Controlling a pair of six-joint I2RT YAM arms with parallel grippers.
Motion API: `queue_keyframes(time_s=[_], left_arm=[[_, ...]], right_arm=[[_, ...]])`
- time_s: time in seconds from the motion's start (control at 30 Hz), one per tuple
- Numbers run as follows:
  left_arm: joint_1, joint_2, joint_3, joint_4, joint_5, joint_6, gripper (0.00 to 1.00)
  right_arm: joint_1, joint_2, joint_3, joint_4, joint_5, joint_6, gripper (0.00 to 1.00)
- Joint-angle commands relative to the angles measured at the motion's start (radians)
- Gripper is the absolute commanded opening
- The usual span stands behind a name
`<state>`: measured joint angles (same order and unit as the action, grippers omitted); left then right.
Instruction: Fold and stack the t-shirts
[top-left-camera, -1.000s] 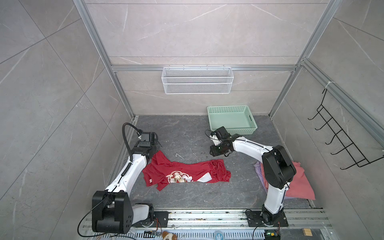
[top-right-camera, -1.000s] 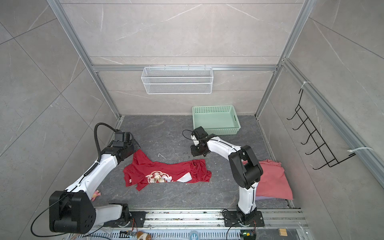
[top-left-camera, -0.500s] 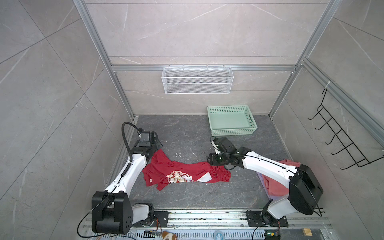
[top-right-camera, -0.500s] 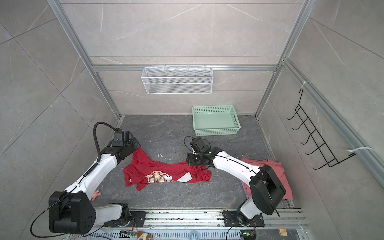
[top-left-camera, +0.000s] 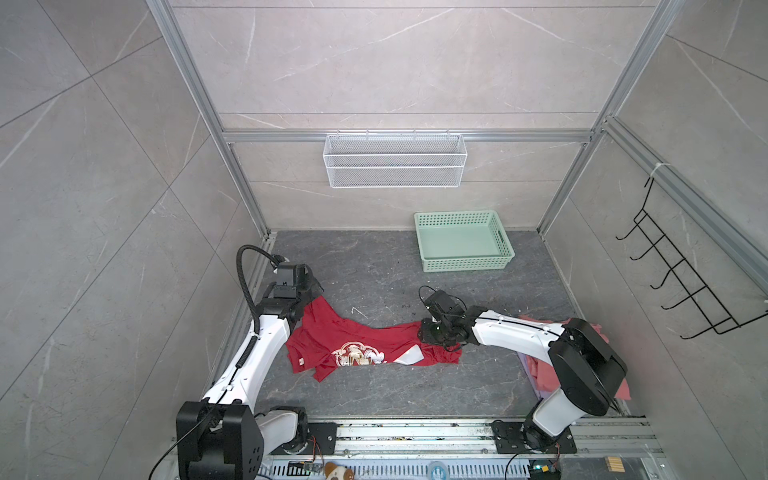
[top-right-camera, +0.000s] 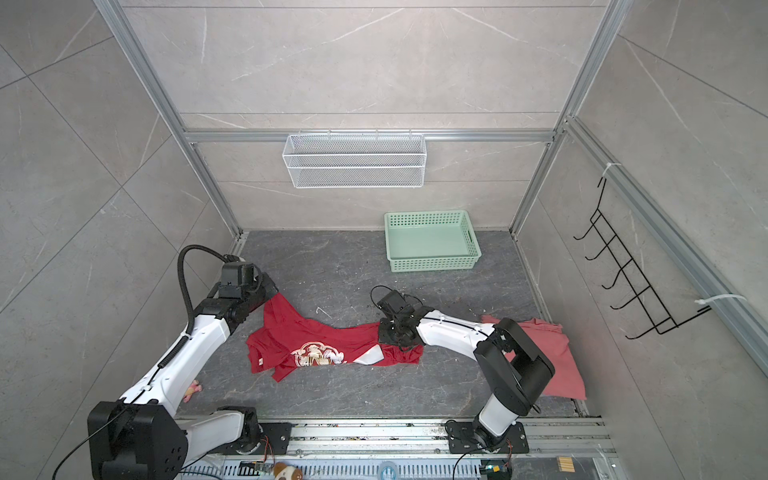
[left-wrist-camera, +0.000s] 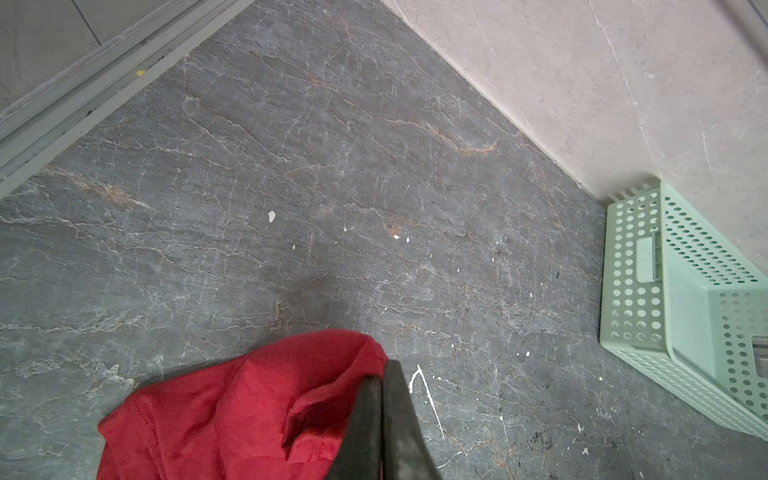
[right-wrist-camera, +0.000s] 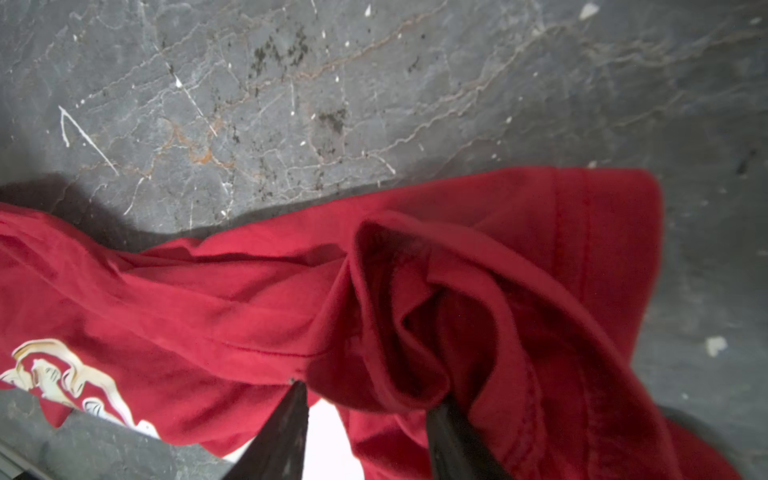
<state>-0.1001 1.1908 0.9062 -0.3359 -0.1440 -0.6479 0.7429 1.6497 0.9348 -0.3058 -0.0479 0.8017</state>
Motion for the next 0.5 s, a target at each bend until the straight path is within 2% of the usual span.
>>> queue_keyframes(time_s=[0.0, 0.07, 0.2, 0.33, 0.47], left_arm=[[0.006, -0.031, 0.003, 0.020, 0.002, 0.000, 0.00], [0.008, -0.031, 0.003, 0.018, 0.002, 0.001, 0.00], [0.005, -0.035, 0.004, 0.011, -0.007, 0.007, 0.00], [0.007, -0.042, 0.003, 0.004, -0.019, 0.011, 0.00], [0.007, -0.049, 0.009, -0.006, -0.024, 0.016, 0.00]], right_arm=[[0.002, 0.035, 0.002, 0.023, 0.056, 0.020, 0.45], [-0.002, 0.058, 0.020, 0.027, 0.079, 0.020, 0.35], [-0.004, 0.090, 0.053, 0.002, 0.108, 0.022, 0.29], [-0.008, 0.057, 0.037, 0.011, 0.121, 0.018, 0.01], [-0.010, -0.016, 0.074, -0.060, 0.123, -0.070, 0.00]])
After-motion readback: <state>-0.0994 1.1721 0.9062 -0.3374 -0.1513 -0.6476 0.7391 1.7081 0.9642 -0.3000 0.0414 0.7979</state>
